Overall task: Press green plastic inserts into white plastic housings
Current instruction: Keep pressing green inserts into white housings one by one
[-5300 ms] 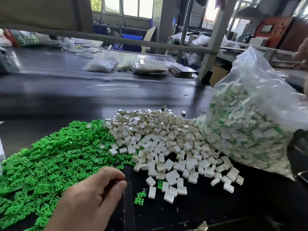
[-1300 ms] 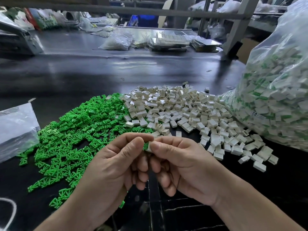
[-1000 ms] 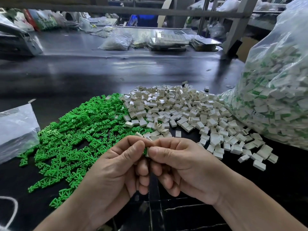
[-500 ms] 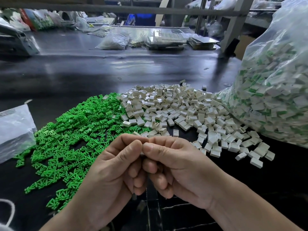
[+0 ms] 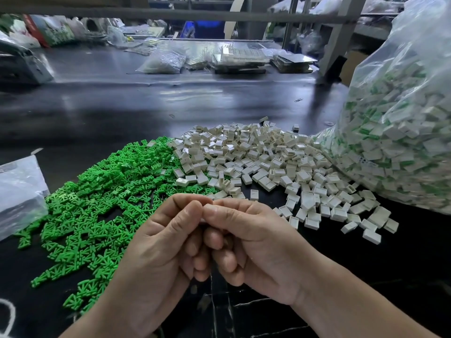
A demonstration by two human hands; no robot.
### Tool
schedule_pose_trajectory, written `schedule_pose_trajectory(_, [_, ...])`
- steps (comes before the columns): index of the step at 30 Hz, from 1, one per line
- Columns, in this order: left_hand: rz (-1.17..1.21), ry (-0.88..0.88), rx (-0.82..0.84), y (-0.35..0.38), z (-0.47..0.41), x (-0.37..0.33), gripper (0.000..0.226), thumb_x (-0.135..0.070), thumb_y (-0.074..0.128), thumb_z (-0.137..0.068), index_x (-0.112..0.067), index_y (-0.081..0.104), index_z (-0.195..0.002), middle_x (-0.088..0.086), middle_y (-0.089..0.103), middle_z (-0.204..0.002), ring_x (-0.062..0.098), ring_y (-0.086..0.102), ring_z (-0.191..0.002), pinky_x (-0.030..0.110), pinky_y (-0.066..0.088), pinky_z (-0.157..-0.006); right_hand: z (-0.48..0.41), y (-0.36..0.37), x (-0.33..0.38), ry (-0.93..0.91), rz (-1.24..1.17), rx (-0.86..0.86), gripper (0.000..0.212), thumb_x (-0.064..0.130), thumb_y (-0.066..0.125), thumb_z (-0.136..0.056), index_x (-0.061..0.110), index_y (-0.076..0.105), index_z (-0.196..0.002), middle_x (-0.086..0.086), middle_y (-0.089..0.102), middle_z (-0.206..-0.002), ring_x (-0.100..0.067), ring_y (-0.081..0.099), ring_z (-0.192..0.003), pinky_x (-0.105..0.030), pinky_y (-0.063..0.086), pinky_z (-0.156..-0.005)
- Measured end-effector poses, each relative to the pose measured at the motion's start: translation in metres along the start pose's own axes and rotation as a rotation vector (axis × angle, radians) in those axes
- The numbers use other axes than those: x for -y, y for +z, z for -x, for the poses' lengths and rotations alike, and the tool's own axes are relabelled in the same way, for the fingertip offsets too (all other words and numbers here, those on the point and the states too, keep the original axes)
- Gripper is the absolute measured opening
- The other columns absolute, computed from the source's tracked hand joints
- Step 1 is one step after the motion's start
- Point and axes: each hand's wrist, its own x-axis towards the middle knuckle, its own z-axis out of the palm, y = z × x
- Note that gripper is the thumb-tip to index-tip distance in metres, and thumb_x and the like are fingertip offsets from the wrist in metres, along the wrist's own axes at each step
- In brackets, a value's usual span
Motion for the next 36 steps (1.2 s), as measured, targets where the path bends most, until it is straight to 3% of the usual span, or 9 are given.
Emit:
schedule_pose_trajectory(4, [-0.198, 0.094, -0.023, -0.002, -0.001, 0.000, 0.034, -0.038, 0.076, -0.073, -0.013, 0.071, -0.096, 0.009, 0.057, -0.057, 0.019, 0.053, -0.045, 0.027, 0.045, -0.042, -0.002, -0.003, -0.001, -0.015, -0.012, -0.053, 0.031, 0.029, 0.060, -0.096, 0.005, 0.060, -0.077, -0.012, 0.057, -0.065, -0.011, 0.052, -0.043, -0.019, 0.040, -0.035])
schedule_pose_trajectory(11, [-0.693, 0.293, -0.164, -0.002, 0.005, -0.002, 0.009, -0.031, 0.061, -0.092, -0.033, 0.068, -0.096, 0.006, 0.067, -0.066, 0.018, 0.065, -0.058, 0.024, 0.054, -0.052, -0.006, -0.019, 0.006, -0.066, -0.106, -0.064, 0.006, 0.013, 0.064, -0.091, 0.010, 0.067, -0.087, -0.009, 0.062, -0.073, -0.012, 0.057, -0.050, -0.021, 0.048, -0.041])
schedule_pose_trajectory(15, [-0.972, 0.294, -0.288, -0.012, 0.005, -0.009, 0.019, -0.048, 0.054, -0.080, -0.044, 0.063, -0.096, -0.009, 0.070, -0.078, 0.008, 0.067, -0.069, 0.019, 0.055, -0.059, -0.006, -0.038, 0.018, -0.164, -0.274, -0.119, 0.029, 0.004, 0.062, -0.071, 0.009, 0.071, -0.098, -0.012, 0.063, -0.081, -0.020, 0.061, -0.061, -0.026, 0.052, -0.044])
schedule_pose_trajectory(18, [-1.366, 0.328, -0.310, -0.022, 0.003, -0.010, 0.016, -0.050, 0.055, -0.084, -0.045, 0.060, -0.098, -0.019, 0.061, -0.075, 0.002, 0.061, -0.070, 0.018, 0.047, -0.051, -0.007, -0.045, 0.024, -0.180, -0.255, -0.174, 0.021, 0.011, 0.069, -0.065, 0.008, 0.074, -0.085, -0.013, 0.063, -0.083, -0.021, 0.060, -0.063, -0.027, 0.051, -0.046])
schedule_pose_trajectory(21, [-1.636, 0.320, -0.221, -0.022, 0.000, -0.006, 0.044, -0.061, 0.043, -0.081, -0.033, 0.065, -0.107, -0.022, 0.057, -0.091, 0.001, 0.053, -0.081, 0.018, 0.038, -0.067, -0.004, -0.048, 0.027, -0.146, 0.152, -0.295, 0.004, 0.018, 0.073, -0.081, 0.018, 0.071, -0.084, -0.001, 0.060, -0.074, -0.011, 0.050, -0.054, -0.020, 0.040, -0.040])
schedule_pose_trajectory(24, [-1.751, 0.315, -0.166, -0.019, 0.002, -0.003, 0.048, -0.069, 0.041, -0.082, -0.035, 0.068, -0.103, -0.018, 0.058, -0.089, 0.008, 0.055, -0.082, 0.026, 0.039, -0.068, 0.003, -0.047, 0.023, -0.117, 1.160, -0.470, 0.013, 0.041, 0.070, -0.088, 0.034, 0.070, -0.099, 0.012, 0.063, -0.071, -0.002, 0.056, -0.060, -0.016, 0.045, -0.052])
schedule_pose_trajectory(26, [-1.823, 0.359, -0.117, -0.016, 0.003, 0.000, 0.044, -0.070, 0.048, -0.084, -0.034, 0.070, -0.098, -0.017, 0.057, -0.083, 0.010, 0.056, -0.076, 0.026, 0.039, -0.067, 0.006, -0.045, 0.022, -0.045, 1.580, -0.452, 0.023, 0.046, 0.063, -0.090, 0.037, 0.065, -0.111, 0.014, 0.055, -0.070, -0.002, 0.053, -0.066, -0.025, 0.048, -0.062])
schedule_pose_trajectory(32, [-1.956, 0.350, 0.022, -0.009, 0.002, 0.011, 0.037, -0.061, 0.059, -0.076, -0.033, 0.072, -0.096, -0.014, 0.059, -0.081, 0.012, 0.058, -0.075, 0.028, 0.046, -0.067, 0.005, -0.033, 0.017, 0.099, 1.838, -0.287, 0.030, 0.044, 0.048, -0.097, 0.038, 0.054, -0.126, 0.008, 0.066, -0.107, -0.023, 0.061, -0.102, -0.036, 0.051, -0.080])
schedule_pose_trajectory(36, [-1.959, 0.291, 0.034, -0.008, 0.000, 0.012, 0.037, -0.061, 0.053, -0.078, -0.035, 0.071, -0.098, -0.015, 0.057, -0.082, 0.012, 0.055, -0.077, 0.029, 0.044, -0.069, -0.003, -0.031, 0.005, 0.033, 1.866, -0.295, 0.024, 0.046, 0.046, -0.098, 0.030, 0.058, -0.111, 0.003, 0.066, -0.105, -0.029, 0.062, -0.100, -0.039, 0.046, -0.076])
